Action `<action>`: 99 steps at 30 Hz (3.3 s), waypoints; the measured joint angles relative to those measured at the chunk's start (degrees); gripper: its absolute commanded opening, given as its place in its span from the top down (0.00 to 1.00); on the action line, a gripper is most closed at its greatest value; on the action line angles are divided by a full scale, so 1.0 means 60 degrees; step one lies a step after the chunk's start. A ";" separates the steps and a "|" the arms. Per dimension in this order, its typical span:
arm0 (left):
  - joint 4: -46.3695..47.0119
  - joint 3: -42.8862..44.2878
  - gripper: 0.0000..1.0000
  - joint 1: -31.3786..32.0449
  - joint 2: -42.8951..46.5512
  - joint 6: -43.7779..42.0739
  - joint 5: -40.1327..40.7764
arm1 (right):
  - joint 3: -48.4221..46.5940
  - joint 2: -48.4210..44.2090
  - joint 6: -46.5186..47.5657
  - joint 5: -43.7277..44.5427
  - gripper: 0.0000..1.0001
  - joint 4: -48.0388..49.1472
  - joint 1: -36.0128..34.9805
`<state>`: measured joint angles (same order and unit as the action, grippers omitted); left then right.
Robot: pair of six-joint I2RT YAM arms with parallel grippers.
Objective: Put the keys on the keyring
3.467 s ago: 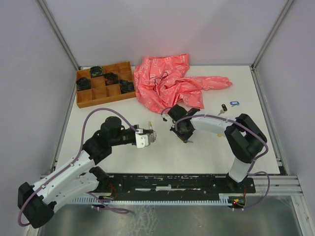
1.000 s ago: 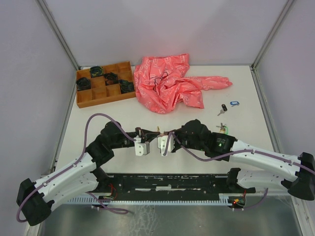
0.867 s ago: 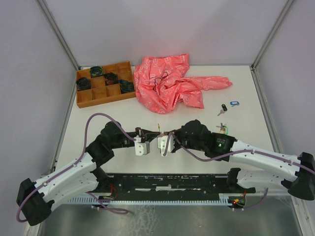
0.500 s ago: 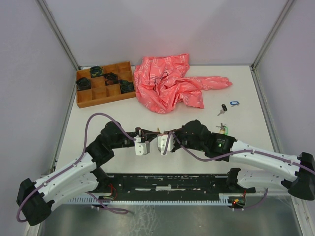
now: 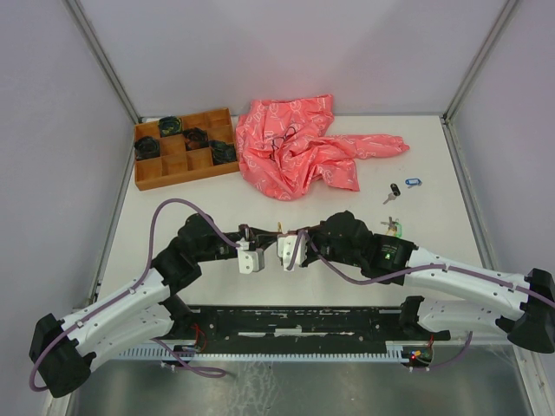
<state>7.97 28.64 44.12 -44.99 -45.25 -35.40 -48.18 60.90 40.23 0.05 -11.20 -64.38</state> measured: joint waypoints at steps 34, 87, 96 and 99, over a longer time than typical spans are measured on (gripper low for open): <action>0.0270 0.0000 0.97 0.0000 -0.0066 0.0397 0.0310 | 0.0000 0.0000 -0.0710 0.0328 0.99 0.0084 -0.0004; 0.0463 0.0040 0.97 -0.0004 -0.0433 0.0721 -0.0087 | 0.0000 0.0102 -0.1588 0.0255 0.99 0.0204 -0.0062; 0.0007 0.0419 0.97 0.0029 -0.0484 0.0718 0.0080 | -0.0058 -0.0091 -0.1574 0.0175 0.99 0.0076 -0.0062; -0.0240 0.0532 0.97 0.0062 -0.0572 0.0714 0.0124 | -0.0080 -0.0087 -0.1548 0.0131 0.99 -0.0076 -0.0058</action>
<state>6.52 31.83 44.49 -48.42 -40.97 -34.65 -48.66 60.38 30.94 0.84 -11.66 -64.73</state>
